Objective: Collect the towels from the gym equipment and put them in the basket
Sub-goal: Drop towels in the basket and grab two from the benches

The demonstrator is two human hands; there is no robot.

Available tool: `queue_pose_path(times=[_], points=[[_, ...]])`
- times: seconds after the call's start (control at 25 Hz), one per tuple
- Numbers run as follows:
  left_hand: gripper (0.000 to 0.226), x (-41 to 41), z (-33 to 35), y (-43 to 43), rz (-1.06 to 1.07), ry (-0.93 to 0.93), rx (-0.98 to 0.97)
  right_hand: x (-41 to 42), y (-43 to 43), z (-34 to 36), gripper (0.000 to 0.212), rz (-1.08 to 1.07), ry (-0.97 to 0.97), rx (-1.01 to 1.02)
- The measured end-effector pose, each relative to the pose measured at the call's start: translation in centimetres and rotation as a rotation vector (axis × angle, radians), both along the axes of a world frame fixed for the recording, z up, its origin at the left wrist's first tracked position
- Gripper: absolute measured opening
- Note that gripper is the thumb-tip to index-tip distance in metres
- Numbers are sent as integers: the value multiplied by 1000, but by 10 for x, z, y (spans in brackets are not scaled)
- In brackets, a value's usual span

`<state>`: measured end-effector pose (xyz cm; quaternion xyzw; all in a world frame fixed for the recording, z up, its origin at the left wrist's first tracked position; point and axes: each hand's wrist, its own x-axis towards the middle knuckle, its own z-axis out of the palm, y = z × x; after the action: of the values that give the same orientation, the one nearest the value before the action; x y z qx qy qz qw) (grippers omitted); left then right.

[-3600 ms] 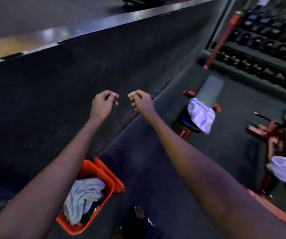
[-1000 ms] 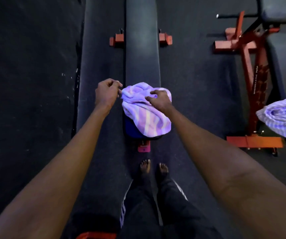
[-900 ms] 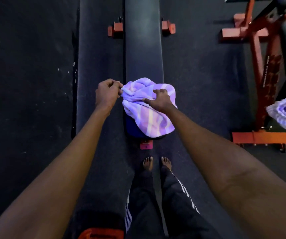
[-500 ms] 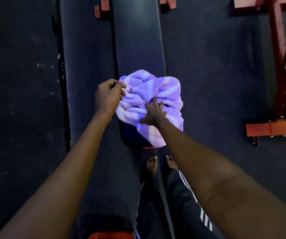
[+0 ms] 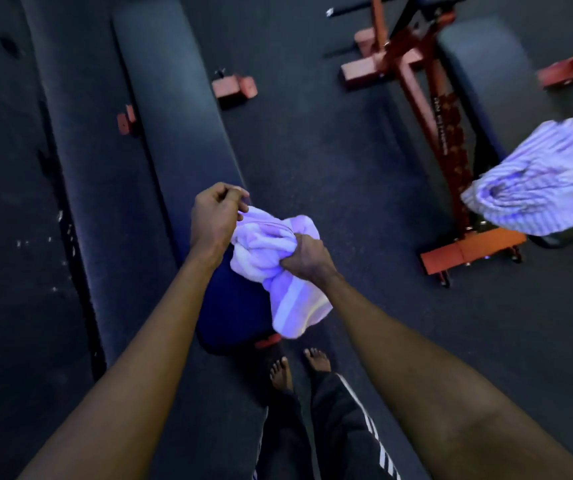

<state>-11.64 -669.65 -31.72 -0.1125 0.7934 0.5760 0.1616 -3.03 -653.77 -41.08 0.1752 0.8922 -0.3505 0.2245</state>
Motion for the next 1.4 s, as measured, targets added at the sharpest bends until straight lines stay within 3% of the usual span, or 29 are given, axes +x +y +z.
queue_pose_path(times=[0.24, 0.64, 0.76, 0.92, 1.0, 1.2, 1.4], points=[[18, 8, 108, 182, -276, 99, 66, 71, 143, 131, 19, -380, 128, -44], [23, 90, 186, 415, -657, 262, -68, 207, 365, 250, 47, -837, 253, 33], [25, 104, 178, 467, -764, 269, -114, 240, 414, 254, 63, -1047, 267, 55], [22, 99, 153, 537, -891, 235, -140, 268, 455, 250, 53, -1146, 252, 48], [25, 89, 136, 567, -957, 227, -169, 275, 474, 240, 49, -1295, 235, 45], [35, 57, 83, 662, -1123, 149, -269, 263, 531, 213, 63, -1536, 219, 80], [69, 70, 67, 723, -1300, 106, -476, 246, 575, 186, 61, -1757, 272, -10]])
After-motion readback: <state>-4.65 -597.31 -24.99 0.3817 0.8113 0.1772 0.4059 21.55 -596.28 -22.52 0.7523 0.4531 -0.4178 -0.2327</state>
